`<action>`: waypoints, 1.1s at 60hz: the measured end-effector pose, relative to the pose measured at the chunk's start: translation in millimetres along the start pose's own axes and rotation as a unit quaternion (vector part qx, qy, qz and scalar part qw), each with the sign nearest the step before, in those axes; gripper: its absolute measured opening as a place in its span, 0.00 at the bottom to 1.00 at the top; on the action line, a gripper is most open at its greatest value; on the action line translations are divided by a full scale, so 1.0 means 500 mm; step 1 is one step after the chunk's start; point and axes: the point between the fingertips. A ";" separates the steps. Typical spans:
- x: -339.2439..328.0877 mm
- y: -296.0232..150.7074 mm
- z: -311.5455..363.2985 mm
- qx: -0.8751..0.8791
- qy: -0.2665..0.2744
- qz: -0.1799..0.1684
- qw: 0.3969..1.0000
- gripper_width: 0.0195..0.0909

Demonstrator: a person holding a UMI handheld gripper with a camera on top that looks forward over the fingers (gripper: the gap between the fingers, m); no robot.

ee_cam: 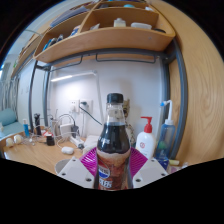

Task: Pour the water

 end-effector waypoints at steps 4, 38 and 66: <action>0.005 0.015 0.002 0.023 -0.001 0.001 1.000 0.27; -0.009 0.014 -0.018 0.009 0.023 -0.035 0.999 0.69; -0.246 0.015 -0.012 0.009 0.108 -0.029 0.994 0.87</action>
Point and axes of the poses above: the point between the fingertips, and its own axes, seen from behind it with the camera up: z to the left, y down, x forward, the way the camera looks, and after that the axes turned 4 degrees about -x, right-handed
